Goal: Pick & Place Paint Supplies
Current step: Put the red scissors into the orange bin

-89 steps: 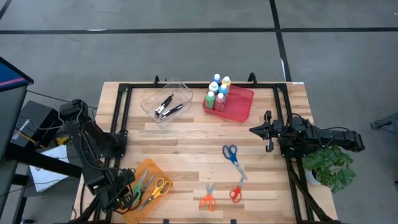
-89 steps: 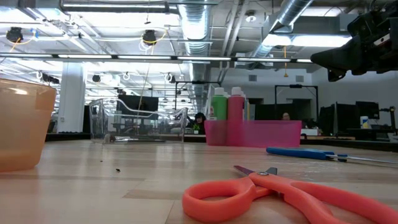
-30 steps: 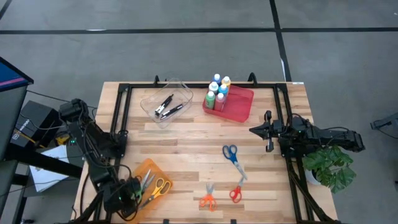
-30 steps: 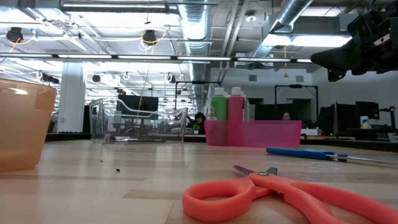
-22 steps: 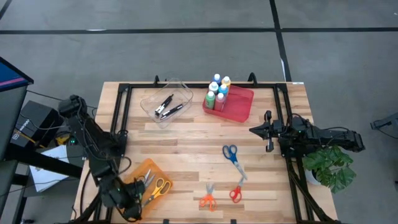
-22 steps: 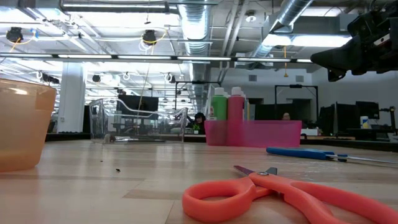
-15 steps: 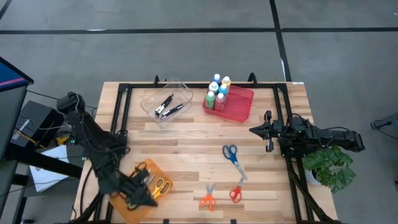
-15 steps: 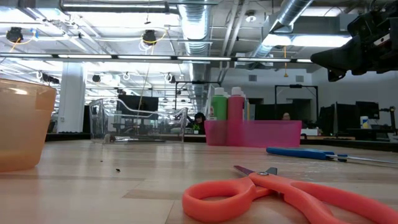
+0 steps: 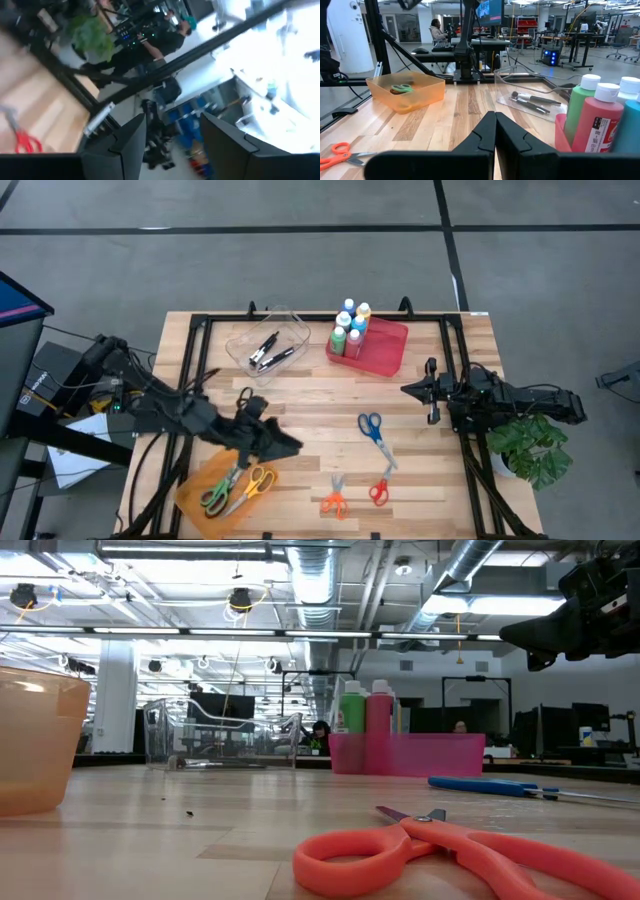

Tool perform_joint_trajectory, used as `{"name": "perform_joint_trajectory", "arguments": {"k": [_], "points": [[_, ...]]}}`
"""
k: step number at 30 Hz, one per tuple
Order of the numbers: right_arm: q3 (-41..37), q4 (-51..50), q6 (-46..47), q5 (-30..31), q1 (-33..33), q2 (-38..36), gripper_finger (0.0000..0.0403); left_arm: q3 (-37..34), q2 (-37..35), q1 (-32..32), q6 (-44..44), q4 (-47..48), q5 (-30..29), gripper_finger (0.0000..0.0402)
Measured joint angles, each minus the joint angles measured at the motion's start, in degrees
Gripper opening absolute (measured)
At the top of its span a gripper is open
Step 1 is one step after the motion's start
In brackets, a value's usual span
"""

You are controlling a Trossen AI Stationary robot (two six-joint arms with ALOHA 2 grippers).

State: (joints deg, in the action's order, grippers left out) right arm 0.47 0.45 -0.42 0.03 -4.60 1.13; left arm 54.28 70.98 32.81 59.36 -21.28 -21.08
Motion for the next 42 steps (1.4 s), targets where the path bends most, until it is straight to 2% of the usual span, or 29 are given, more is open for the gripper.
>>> {"name": "perform_joint_trajectory", "arguments": {"k": [3, 7, 12, 18, 23, 27, 37, 42], "points": [[-0.02, 0.00, 0.02, -0.02, 0.00, 0.00, 0.0000, 7.83, 3.50, -2.52, -6.49, 11.81, 3.47, 0.0182], [0.00, 0.00, 0.02, -0.02, 0.00, -0.02, 0.0000, 16.51, 10.15, -4.76, -10.96, 28.79, 3.93, 0.0182], [-0.02, 0.01, 0.00, -0.01, -0.01, -0.01, 0.0000, 20.63, 18.24, -6.34, -10.93, 40.00, 3.87, 0.0182], [0.00, 0.02, 0.00, -0.02, 0.00, 0.00, 0.0000, 20.79, 27.27, -6.63, -10.72, 42.42, 2.92, 0.0182], [-0.01, 0.04, 0.01, -0.01, 0.00, 0.00, 0.0000, 20.79, 34.46, -6.56, -10.26, 39.62, 1.42, 0.0182], [0.00, 0.04, 0.02, 0.00, -0.02, -0.01, 0.0000, 20.77, 38.25, -6.28, -4.04, 39.34, 2.12, 0.0182], [-0.01, 0.02, 0.02, -0.01, -0.02, -0.01, 0.0000, 20.79, 42.05, -5.88, 12.98, 39.35, 5.47, 0.0182], [-0.02, 0.02, 0.02, 0.00, -0.01, -0.02, 0.0000, 20.79, 42.05, -5.76, 17.61, 39.85, 8.08, 0.0173]]}}
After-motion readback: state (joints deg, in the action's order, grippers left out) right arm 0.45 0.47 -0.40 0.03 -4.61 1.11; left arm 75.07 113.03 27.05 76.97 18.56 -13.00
